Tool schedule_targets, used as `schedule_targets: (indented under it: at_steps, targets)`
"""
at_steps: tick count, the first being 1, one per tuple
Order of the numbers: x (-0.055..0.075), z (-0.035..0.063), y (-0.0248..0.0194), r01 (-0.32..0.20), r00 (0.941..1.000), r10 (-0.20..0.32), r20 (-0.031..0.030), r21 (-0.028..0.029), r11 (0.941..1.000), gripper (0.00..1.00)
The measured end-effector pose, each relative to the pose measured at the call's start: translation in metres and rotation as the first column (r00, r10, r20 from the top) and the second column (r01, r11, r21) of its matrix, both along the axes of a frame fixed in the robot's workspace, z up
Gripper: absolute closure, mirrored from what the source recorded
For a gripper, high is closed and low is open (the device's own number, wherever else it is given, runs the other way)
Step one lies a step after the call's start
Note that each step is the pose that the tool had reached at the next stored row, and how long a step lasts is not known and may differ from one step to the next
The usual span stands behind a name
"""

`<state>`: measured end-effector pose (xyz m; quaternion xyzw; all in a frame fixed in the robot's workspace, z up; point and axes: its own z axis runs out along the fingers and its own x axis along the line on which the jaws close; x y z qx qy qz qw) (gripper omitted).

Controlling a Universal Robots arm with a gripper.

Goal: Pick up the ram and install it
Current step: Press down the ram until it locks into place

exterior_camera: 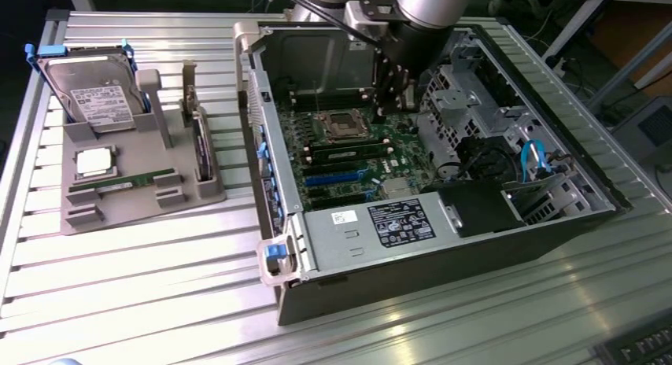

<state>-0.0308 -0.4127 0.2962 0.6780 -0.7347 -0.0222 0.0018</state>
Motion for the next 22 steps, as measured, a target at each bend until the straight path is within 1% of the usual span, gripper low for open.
schedule_targets:
  at_steps: [5,7,8,14,16,18,21,22]
  targets:
    - [0.024,-0.0002,0.0000,-0.014,0.9999,0.014,0.0001,0.0000,0.9999,0.89]
    - [0.028,-0.0004,0.0000,-0.017,0.9999,0.017,0.0001,-0.0001,0.9999,0.89]
    - [0.028,-0.0003,0.0000,-0.016,0.9999,0.016,0.0000,-0.0002,0.9999,0.89]
    - [0.029,-0.0162,0.0000,-0.017,0.9999,0.017,0.0008,-0.0015,0.9999,0.89]
    - [0.030,-0.0254,0.0001,-0.017,0.9999,0.017,0.0008,-0.0034,0.9999,0.89]
    - [0.031,-0.0343,0.0001,-0.017,0.9999,0.017,0.0008,-0.0041,0.9999,0.89]
    - [0.031,-0.0413,0.0001,-0.017,0.9999,0.017,0.0008,-0.0040,0.9999,0.89]
    - [0.031,-0.0417,0.0000,-0.017,0.9999,0.017,0.0008,-0.0042,0.9999,0.89]
